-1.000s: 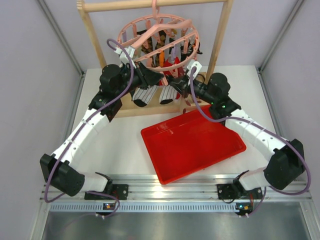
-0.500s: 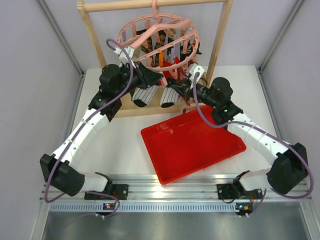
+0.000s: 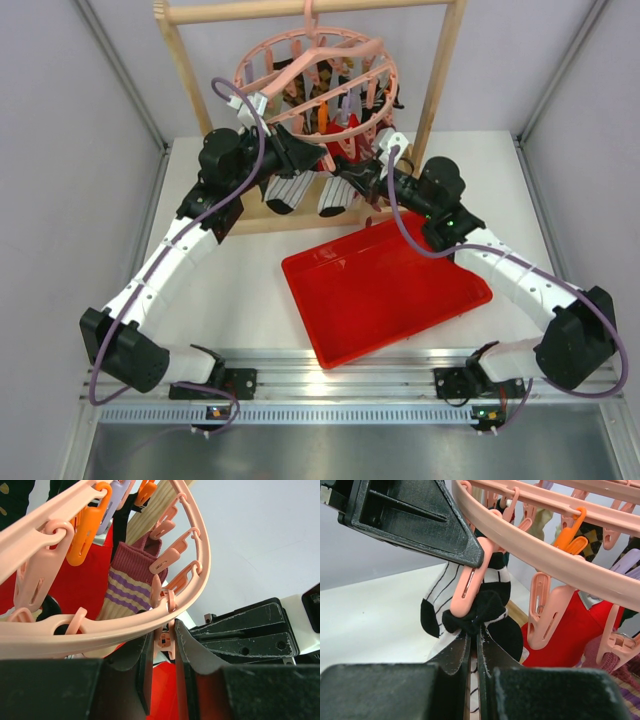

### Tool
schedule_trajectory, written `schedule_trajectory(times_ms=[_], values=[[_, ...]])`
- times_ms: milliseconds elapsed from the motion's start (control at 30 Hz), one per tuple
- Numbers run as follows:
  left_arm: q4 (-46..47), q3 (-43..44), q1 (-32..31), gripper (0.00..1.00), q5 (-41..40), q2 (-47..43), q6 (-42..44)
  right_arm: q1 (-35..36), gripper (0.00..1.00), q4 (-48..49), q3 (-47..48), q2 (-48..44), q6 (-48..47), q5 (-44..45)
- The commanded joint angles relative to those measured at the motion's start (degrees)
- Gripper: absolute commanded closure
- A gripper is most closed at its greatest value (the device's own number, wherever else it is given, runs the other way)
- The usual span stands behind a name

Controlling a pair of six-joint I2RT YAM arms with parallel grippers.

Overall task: Clip the socks to the hanger
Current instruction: Clamp the sock onto the hanger.

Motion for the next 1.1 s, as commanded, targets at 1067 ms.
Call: schedule_trajectory(times_ms=[1067], values=[[0.79, -0.3, 0.17, 1.0, 0.62, 0.33, -1.39, 3.47, 1.0, 5.29, 3.51, 1.01, 2.48, 3.96]])
